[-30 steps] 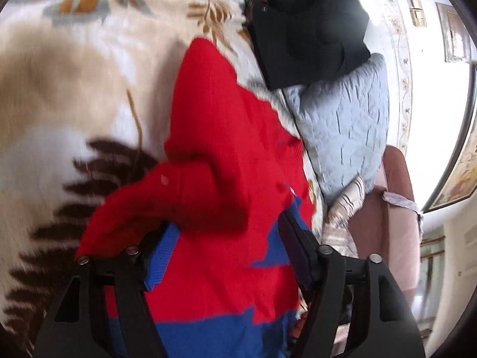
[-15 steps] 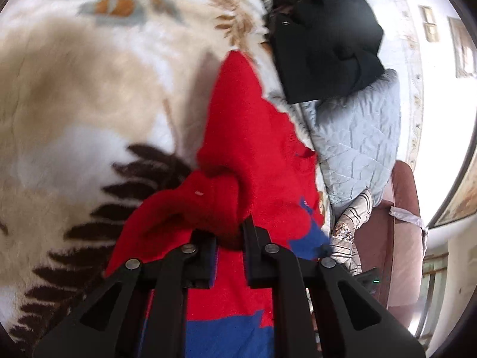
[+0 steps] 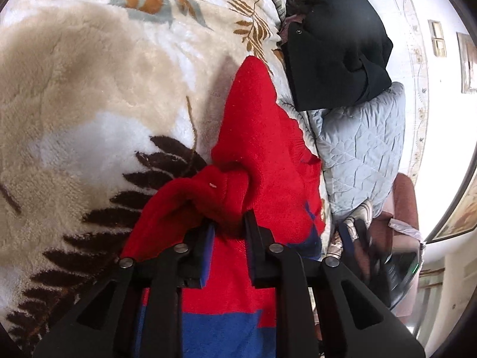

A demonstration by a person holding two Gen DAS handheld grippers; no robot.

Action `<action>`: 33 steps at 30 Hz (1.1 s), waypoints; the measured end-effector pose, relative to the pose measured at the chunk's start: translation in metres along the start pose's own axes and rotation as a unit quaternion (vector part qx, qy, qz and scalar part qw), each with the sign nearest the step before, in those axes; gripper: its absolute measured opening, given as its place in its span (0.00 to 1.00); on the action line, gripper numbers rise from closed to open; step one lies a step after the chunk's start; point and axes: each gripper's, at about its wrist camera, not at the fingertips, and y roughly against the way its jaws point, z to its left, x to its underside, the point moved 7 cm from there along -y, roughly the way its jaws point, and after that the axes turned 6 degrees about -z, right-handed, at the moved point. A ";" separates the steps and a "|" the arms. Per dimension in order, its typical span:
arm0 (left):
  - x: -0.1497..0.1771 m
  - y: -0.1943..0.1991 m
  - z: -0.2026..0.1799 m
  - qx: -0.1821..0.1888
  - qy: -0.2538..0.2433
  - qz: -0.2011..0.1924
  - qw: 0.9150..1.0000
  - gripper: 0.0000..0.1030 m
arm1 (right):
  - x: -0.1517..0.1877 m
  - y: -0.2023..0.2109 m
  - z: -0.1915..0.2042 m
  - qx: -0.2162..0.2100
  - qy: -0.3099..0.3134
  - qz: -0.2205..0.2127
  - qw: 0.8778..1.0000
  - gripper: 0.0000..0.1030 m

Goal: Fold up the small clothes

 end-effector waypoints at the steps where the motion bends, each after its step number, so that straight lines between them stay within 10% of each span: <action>1: 0.000 0.000 0.000 -0.002 -0.004 0.000 1.000 0.15 | 0.003 -0.026 0.015 -0.015 0.017 0.033 0.999 0.42; 13: 0.001 0.000 -0.004 -0.016 -0.027 0.011 0.999 0.15 | 0.029 -0.145 0.080 -0.078 0.173 0.196 0.962 0.39; 15: 0.000 0.001 -0.002 -0.010 -0.017 0.013 1.000 0.15 | 0.030 -0.139 0.087 -0.069 0.232 0.175 0.954 0.03; 20: -0.007 0.006 0.000 -0.026 -0.024 -0.006 0.999 0.15 | -0.005 -0.139 0.083 -0.072 0.179 0.099 0.976 0.03; 24: -0.007 0.005 0.004 -0.040 -0.029 -0.002 0.999 0.17 | 0.005 -0.166 0.060 0.026 0.172 0.128 0.976 0.00; 33: 0.018 0.034 -0.033 0.003 -0.106 -0.025 0.994 0.18 | -0.014 -0.051 0.006 0.011 0.018 0.047 0.999 0.21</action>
